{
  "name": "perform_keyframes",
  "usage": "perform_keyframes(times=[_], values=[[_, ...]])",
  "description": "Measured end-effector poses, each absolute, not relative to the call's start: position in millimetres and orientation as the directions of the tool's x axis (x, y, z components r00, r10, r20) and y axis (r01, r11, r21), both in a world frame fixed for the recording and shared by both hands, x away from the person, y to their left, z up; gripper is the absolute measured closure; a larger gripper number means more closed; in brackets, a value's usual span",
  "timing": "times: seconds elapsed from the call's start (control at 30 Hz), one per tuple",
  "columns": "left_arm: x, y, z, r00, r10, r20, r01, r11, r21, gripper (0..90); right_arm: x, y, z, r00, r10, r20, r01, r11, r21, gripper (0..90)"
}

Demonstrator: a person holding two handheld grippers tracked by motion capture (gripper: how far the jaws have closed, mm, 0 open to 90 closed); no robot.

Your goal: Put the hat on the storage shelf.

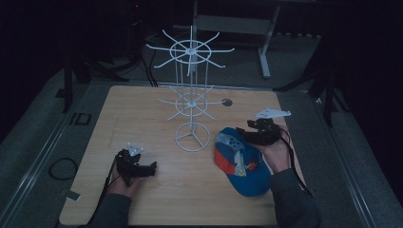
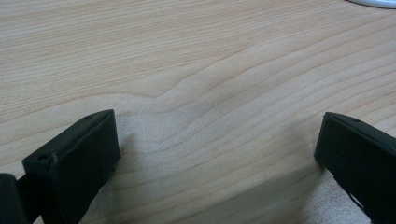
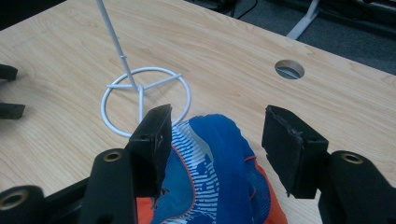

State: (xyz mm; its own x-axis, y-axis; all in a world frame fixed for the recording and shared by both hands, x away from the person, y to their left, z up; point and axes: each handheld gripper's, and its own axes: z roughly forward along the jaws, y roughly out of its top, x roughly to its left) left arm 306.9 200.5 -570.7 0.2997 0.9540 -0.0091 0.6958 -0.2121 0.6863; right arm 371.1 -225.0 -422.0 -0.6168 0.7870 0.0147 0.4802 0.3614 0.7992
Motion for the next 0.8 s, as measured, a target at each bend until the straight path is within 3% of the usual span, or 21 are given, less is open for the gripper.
perform_keyframes(times=[0.8], values=[[306.9,200.5,-570.6,0.302,0.953,-0.007,0.696,-0.215,0.685,0.0,381.2,-224.2,-423.8,-0.628,0.779,-0.005,0.523,0.427,0.738,45.3]])
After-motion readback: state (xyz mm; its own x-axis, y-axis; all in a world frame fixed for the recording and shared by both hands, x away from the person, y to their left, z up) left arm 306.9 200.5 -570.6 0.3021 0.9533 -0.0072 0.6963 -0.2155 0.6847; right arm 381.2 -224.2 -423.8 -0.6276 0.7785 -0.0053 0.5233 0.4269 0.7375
